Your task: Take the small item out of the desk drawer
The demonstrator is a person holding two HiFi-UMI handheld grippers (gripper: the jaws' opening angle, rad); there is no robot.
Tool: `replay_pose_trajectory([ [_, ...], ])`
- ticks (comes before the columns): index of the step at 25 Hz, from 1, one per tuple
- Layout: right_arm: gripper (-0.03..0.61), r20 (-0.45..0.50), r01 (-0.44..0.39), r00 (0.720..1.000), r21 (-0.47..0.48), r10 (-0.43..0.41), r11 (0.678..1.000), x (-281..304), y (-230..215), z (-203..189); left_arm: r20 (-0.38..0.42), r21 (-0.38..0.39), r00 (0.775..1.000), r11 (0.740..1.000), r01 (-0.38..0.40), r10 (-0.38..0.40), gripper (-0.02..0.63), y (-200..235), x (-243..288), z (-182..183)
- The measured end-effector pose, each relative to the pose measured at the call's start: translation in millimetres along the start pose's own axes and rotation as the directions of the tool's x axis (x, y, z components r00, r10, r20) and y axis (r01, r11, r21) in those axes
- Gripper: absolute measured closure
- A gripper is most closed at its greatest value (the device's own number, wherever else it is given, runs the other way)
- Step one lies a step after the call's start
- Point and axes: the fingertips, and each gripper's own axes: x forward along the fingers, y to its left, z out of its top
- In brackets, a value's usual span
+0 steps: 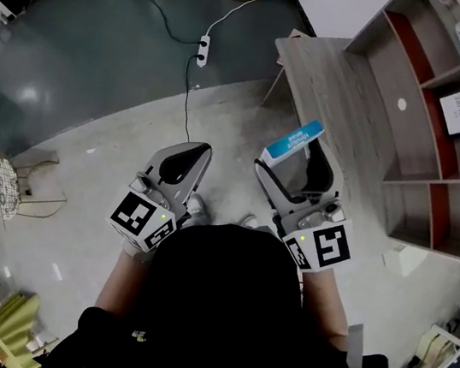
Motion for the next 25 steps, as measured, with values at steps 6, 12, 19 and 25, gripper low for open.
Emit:
replay_pose_trajectory([
  [6,0.176,-0.001,-0.009,1.000,-0.031,0.009,0.999,2.6,4.0,2.4,0.001,0.000,1.000,1.000,0.011,-0.011,0.606,1.5,2.7,0.8],
  [12,0.176,-0.010,-0.003,1.000,-0.024,0.003,1.000,2.6,3.0,-1.6,-0.002,0.001,1.000,1.000,0.014,-0.014,0.606,3.1,2.1,-0.4],
  [19,0.176,-0.026,0.007,1.000,-0.028,-0.007,1.000,3.0,1.9,-4.5,-0.009,0.001,1.000,1.000,0.016,-0.016,0.606,3.9,0.7,-2.3],
  [25,0.176,-0.031,0.022,0.999,-0.017,-0.022,1.000,1.2,1.1,-6.0,-0.013,-0.001,1.000,1.000,0.017,-0.017,0.606,3.2,-1.2,-4.0],
])
